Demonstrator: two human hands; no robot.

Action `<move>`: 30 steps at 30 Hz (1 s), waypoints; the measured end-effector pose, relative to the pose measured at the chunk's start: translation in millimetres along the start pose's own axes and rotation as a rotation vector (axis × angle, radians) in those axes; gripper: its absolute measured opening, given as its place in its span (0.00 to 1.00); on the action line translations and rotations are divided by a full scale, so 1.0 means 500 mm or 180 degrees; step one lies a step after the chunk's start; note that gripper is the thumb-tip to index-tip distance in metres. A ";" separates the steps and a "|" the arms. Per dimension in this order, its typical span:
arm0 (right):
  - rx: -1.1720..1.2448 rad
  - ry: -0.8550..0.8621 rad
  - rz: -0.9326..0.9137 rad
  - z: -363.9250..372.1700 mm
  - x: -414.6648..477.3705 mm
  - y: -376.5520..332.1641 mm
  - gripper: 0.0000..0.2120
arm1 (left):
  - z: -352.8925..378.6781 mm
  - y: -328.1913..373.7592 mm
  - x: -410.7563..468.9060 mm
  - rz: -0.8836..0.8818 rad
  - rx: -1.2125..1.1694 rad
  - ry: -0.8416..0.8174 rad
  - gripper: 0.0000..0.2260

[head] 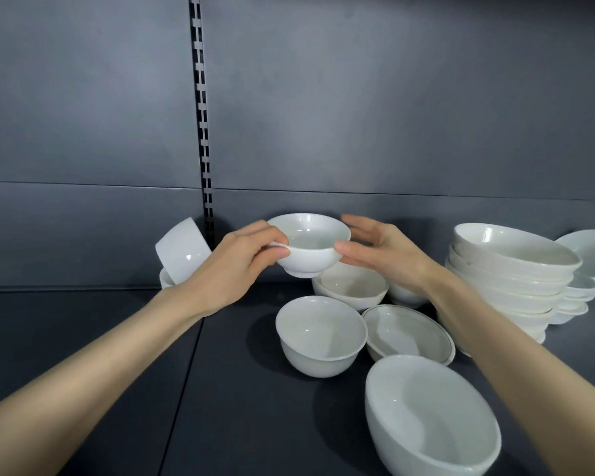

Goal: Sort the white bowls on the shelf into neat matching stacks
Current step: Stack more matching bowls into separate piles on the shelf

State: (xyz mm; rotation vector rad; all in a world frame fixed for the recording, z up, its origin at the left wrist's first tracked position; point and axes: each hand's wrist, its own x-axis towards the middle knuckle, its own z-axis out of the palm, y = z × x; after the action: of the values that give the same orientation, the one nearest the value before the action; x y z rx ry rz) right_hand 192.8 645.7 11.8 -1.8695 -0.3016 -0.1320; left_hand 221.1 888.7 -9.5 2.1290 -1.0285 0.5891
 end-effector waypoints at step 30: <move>0.0018 0.1198 -0.0861 -0.168 -0.305 -0.225 0.09 | 0.057 0.351 0.084 -0.0256 -0.2475 0.0591 0.26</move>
State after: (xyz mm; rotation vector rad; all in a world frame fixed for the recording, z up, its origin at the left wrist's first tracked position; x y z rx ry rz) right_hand 20.7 577.1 105.0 -1.7483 -0.2906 -0.6576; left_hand 107.0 768.1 66.7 1.3940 -0.8716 0.2692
